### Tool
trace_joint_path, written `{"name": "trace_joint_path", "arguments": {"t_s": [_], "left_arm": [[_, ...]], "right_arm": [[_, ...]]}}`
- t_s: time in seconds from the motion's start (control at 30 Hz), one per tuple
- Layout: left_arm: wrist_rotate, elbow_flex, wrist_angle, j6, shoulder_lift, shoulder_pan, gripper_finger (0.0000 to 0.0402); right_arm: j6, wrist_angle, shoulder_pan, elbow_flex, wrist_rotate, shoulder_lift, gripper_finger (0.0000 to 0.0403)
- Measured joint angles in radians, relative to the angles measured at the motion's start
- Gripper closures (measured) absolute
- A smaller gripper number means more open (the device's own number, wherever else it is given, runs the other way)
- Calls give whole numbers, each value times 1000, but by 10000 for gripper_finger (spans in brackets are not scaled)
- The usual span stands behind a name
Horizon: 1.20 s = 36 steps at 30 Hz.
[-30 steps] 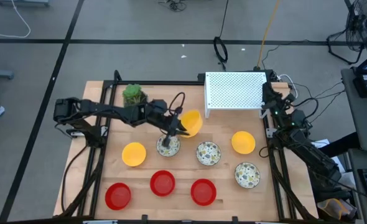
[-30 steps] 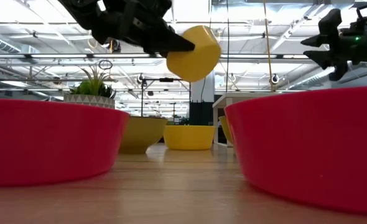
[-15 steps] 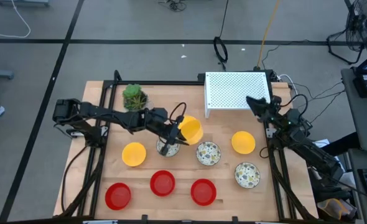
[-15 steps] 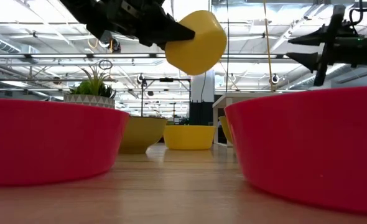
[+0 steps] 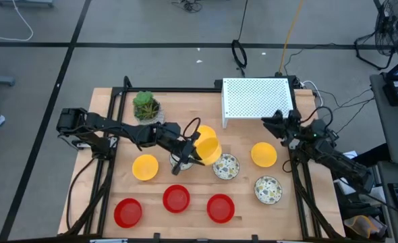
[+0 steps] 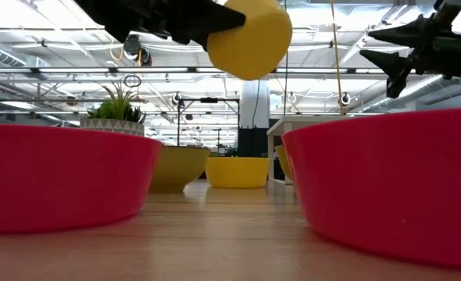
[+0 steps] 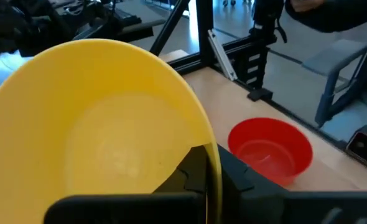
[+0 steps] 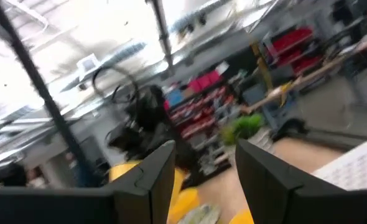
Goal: Pick & Place Mini bowls
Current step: Put the yellow bowl on the shelf
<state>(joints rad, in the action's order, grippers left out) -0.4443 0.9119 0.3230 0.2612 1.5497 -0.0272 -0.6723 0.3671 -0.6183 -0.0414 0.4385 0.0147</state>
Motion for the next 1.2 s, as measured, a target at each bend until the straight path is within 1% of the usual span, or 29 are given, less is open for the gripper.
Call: {"name": "trace_joint_path", "arguments": {"t_s": [0.03, 0.2, 0.3, 0.4, 0.43, 0.5, 0.6, 0.7, 0.77, 0.83, 0.93, 1.03, 1.17, 1.2], "left_arm": [[-1, 0, 9, -11, 0, -2, 390], [-2, 0, 23, 1, 0, -8, 372], [-1, 0, 48, -2, 0, -6, 377], [-1, 0, 56, -8, 0, -6, 393], [-2, 0, 56, -9, 0, -6, 395], [-17, 0, 54, -19, 0, -6, 392], [-84, 0, 56, -22, 0, -6, 379], [-183, 0, 59, 3, 0, -6, 380], [-269, 0, 70, 17, 0, -4, 390], [-378, 0, 73, 31, 0, 2, 395], [-502, 0, 72, 32, 0, 6, 388], [-553, 0, 74, 45, 0, 7, 384], [-560, 0, 77, 72, 0, 6, 395], [-561, 0, 77, 74, 0, 6, 395]], "right_arm": [[0, 15, 5, 0, -11, 8, 248], [-20, 99, 21, 0, 15, 82, 247], [-3, 173, 24, -7, 8, 141, 247], [33, 156, 25, -42, 12, 211, 247], [38, 137, 25, -58, 20, 239, 247], [44, 155, 25, -107, 43, 296, 247], [54, 157, 25, -172, 118, 384, 247], [118, 148, 43, -229, 208, 476, 249], [184, 155, 71, -266, 237, 532, 253], [258, 153, 114, -296, 254, 590, 258], [383, 149, 197, -333, 271, 674, 262], [512, 154, 292, -370, 268, 760, 263], [614, 152, 404, -425, 261, 878, 259], [633, 152, 430, -443, 245, 904, 258]]}}
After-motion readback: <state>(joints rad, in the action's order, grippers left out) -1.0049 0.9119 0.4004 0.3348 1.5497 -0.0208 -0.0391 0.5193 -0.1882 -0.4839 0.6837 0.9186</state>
